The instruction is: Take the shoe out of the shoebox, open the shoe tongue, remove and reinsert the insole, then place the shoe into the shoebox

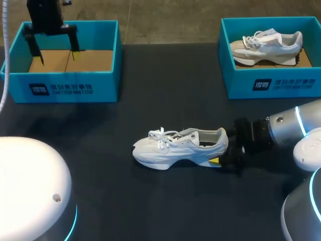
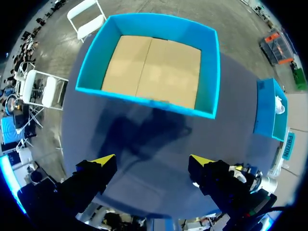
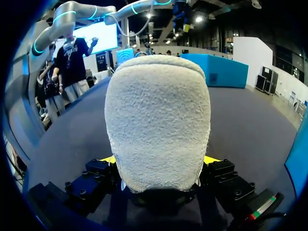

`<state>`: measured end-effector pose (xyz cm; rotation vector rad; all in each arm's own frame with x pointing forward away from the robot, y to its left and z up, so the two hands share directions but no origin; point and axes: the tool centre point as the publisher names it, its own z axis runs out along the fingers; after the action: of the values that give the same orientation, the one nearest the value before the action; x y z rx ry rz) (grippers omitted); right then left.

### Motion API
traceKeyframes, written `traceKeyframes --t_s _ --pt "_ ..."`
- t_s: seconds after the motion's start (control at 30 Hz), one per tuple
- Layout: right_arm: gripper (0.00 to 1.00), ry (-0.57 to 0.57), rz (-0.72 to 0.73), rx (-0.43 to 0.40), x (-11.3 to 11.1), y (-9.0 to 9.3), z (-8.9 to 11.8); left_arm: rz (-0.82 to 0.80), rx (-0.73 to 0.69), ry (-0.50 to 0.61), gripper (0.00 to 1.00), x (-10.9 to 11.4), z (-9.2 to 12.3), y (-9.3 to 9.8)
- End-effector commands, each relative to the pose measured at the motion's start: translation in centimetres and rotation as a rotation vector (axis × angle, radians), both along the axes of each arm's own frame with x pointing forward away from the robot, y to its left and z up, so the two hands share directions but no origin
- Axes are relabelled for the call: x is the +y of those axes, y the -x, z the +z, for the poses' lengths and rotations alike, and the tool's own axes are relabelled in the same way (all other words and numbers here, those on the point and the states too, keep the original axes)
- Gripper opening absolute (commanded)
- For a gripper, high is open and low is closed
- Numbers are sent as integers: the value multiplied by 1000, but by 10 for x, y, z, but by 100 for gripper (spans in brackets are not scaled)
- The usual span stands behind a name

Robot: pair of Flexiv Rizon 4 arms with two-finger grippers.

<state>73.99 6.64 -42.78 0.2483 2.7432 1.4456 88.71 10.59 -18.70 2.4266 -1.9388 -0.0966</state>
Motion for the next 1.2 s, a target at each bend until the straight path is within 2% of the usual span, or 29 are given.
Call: traceKeyframes --t_s 0.03,0.7,1.0,1.2 --pt "0 4 -2 -1 2 -1 -2 -22 -68 5 100 -12 -4 30" --pt "0 4 -2 -1 2 -1 -2 -165 -65 49 100 -132 -25 103" --pt "0 4 -2 -1 2 -1 -2 -240 -42 54 100 -183 -34 126" --pt "0 4 -2 -1 2 -1 -2 -291 -32 35 100 -215 -38 133"
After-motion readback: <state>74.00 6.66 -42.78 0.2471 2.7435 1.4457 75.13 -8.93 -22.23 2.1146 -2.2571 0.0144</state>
